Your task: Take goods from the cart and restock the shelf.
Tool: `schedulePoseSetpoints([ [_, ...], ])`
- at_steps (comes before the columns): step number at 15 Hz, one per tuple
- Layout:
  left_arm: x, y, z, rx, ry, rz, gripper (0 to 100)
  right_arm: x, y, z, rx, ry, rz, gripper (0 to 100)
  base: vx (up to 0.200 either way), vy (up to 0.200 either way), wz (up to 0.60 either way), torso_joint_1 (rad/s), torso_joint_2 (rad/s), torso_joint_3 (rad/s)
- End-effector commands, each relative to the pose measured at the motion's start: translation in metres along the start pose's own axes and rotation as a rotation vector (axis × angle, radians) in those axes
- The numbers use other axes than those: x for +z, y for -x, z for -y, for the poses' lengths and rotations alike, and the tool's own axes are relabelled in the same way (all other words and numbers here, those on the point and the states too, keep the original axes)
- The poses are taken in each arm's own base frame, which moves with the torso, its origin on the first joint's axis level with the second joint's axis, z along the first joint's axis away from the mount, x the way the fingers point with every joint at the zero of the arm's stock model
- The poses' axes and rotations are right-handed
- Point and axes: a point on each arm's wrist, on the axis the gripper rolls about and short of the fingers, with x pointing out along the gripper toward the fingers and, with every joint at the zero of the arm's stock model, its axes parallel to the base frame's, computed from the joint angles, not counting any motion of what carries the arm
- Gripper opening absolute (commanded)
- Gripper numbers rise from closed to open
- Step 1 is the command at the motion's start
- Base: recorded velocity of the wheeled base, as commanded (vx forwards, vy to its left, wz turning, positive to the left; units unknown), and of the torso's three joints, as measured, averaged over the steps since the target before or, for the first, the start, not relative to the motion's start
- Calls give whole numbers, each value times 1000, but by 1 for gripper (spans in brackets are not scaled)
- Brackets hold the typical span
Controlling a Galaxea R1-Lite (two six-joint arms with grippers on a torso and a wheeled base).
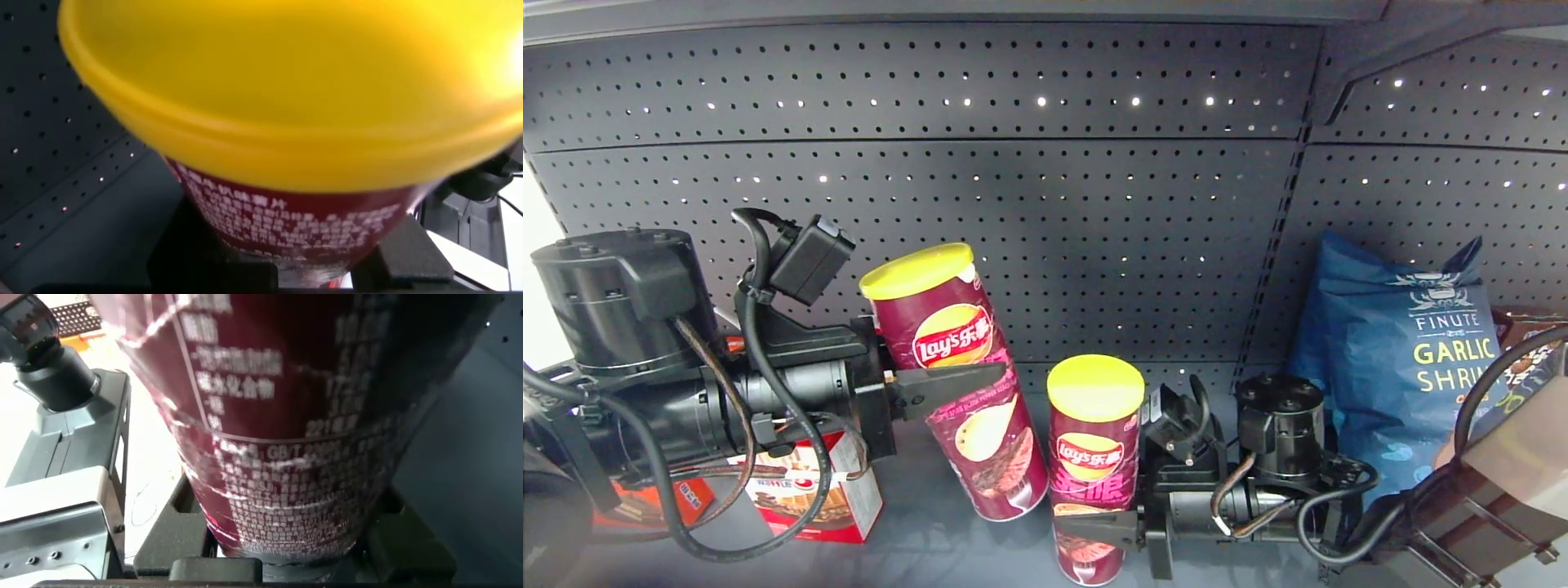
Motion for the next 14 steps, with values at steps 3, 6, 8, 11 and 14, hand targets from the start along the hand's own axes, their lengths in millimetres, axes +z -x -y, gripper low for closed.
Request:
schedulePoseSetpoints([
  [3,-2,1,1,0,3,-3,0,-5,4,-4,3,-14,-18,0,0,0,0,0,0,0],
  [6,-2,1,1,0,3,-3,0,-8,9,-8,1,-17,-21,0,0,0,0,0,0,0],
  [8,-2,1,1,0,3,-3,0,-10,10,-9,2,-21,-26,0,0,0,0,0,0,0],
  [11,-2,1,1,0,3,-3,0,-9,12,-9,-3,-19,-23,100,0,0,0,0,0,0],
  [14,-2,1,1,-1,2,-2,0,-9,18,-12,-7,-25,-29,100,0,0,0,0,0,0],
])
